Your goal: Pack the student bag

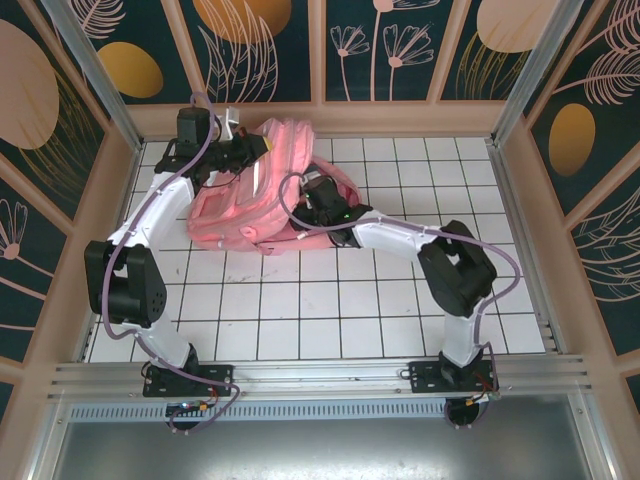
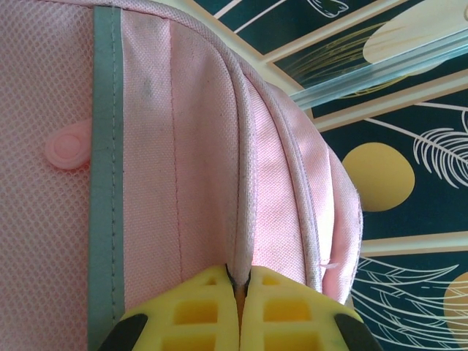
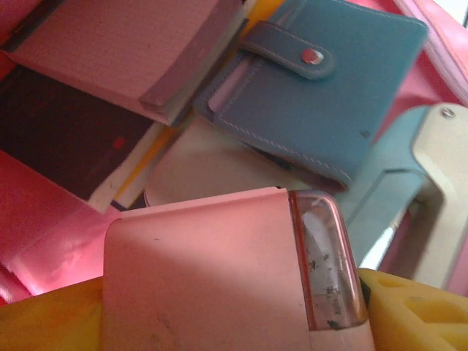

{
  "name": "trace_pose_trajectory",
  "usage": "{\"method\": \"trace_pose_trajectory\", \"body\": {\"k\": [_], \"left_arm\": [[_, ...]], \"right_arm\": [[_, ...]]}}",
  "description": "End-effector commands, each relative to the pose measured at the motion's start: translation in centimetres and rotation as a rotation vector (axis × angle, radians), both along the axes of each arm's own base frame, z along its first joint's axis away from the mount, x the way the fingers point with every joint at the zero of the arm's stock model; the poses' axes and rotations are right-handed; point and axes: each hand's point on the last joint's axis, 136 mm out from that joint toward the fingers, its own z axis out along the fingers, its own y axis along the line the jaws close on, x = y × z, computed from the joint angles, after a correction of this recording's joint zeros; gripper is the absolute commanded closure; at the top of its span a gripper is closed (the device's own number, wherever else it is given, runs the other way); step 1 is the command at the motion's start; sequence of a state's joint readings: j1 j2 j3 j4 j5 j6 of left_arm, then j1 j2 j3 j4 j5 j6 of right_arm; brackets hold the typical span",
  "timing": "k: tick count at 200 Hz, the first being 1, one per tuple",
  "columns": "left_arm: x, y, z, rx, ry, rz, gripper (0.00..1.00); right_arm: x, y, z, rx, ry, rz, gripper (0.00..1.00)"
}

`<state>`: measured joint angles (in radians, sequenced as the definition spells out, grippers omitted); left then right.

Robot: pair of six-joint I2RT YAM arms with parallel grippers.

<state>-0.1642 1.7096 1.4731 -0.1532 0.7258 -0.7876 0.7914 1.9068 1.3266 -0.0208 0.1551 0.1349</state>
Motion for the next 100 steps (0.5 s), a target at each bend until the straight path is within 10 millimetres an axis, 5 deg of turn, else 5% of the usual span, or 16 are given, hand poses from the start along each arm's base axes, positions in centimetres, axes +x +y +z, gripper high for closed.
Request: {"method": "trace_pose_trajectory", "body": {"k": [1,52,72,82,100], "left_arm": [[-1.6,-0.9,6.1,-0.076,-0.176,-0.077,1.00],[-1.6,-1.0,5.9,-0.081,-0.174,-0.076,1.00],[-1.6,-1.0,5.8,-0.082,-0.172,-0.076,1.00],[-1.6,-0.9,5.8,-0.080,-0.174,-0.075,1.00],[-1.5,-1.0,5.7,-0.080,-0.172,-0.077,1.00]], "right_arm": [[0.7,3.8,2.1,0.060,-0.061,0.082,0.29],[-0.3,7.3,-0.5,0.083,0.012,0.097,0.27],[-0.4,7.7,-1.6,0.109,0.073,0.054,0.17],[-0.7,7.7,-1.8,0.126,0.095,0.030,0.02],[-0.7,7.3,-1.1,0.162,0.101,-0.003,0.01]]}}
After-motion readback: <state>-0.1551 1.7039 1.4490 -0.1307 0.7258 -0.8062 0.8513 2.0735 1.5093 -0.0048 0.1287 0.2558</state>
